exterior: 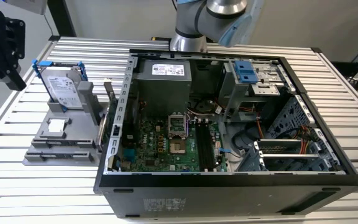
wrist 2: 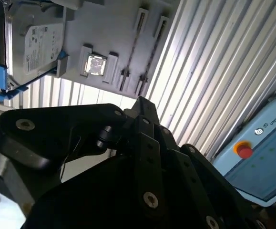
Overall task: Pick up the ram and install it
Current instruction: 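Pick up the ram and move it above insertion slot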
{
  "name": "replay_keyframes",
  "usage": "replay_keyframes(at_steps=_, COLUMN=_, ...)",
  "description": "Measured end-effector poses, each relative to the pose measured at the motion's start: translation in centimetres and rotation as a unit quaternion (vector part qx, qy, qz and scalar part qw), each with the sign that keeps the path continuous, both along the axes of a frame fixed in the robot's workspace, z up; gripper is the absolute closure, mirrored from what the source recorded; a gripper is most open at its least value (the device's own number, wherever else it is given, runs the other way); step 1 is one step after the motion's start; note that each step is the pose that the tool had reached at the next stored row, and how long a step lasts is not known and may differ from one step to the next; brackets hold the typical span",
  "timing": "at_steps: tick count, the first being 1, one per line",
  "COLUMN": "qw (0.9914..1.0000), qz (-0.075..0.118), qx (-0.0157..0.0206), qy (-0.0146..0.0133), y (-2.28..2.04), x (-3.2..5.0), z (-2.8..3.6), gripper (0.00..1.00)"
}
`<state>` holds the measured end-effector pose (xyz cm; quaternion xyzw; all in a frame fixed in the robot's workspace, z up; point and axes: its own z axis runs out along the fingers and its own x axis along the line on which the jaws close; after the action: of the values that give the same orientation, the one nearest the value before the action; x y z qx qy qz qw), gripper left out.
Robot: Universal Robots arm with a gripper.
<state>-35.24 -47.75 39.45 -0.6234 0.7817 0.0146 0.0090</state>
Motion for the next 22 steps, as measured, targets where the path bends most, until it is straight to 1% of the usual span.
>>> replay_keyframes(at_steps=3, qw=0.99963, qz=0.027, qx=-0.0001, qy=-0.0003, y=0.00, x=-0.02, z=0.00, gripper=1.00)
replay_keyframes(at_steps=4, qw=0.99935, qz=0.036, qx=0.0000, qy=-0.0003, y=0.00, x=-0.02, z=0.00, gripper=1.00)
replay_keyframes(at_steps=6, qw=0.99849, qz=0.055, qx=0.0000, qy=-0.0004, y=0.00, x=-0.02, z=0.00, gripper=1.00)
replay_keyframes(at_steps=9, qw=0.99664, qz=0.082, qx=0.0000, qy=-0.0004, y=0.00, x=-0.01, z=0.00, gripper=1.00)
replay_keyframes(at_steps=12, qw=0.99405, qz=0.109, qx=-0.0001, qy=-0.0006, y=0.00, x=-0.01, z=0.00, gripper=1.00)
replay_keyframes(at_steps=13, qw=0.99361, qz=0.113, qx=0.0000, qy=-0.0007, y=0.00, x=-0.01, z=0.00, gripper=1.00)
replay_keyframes(at_steps=17, qw=0.99353, qz=0.114, qx=-0.0001, qy=-0.0005, y=0.00, x=-0.01, z=0.00, gripper=1.00)
replay_keyframes(at_steps=22, qw=0.99352, qz=0.114, qx=0.0030, qy=-0.0009, y=-0.01, x=0.08, z=-0.02, gripper=1.00)
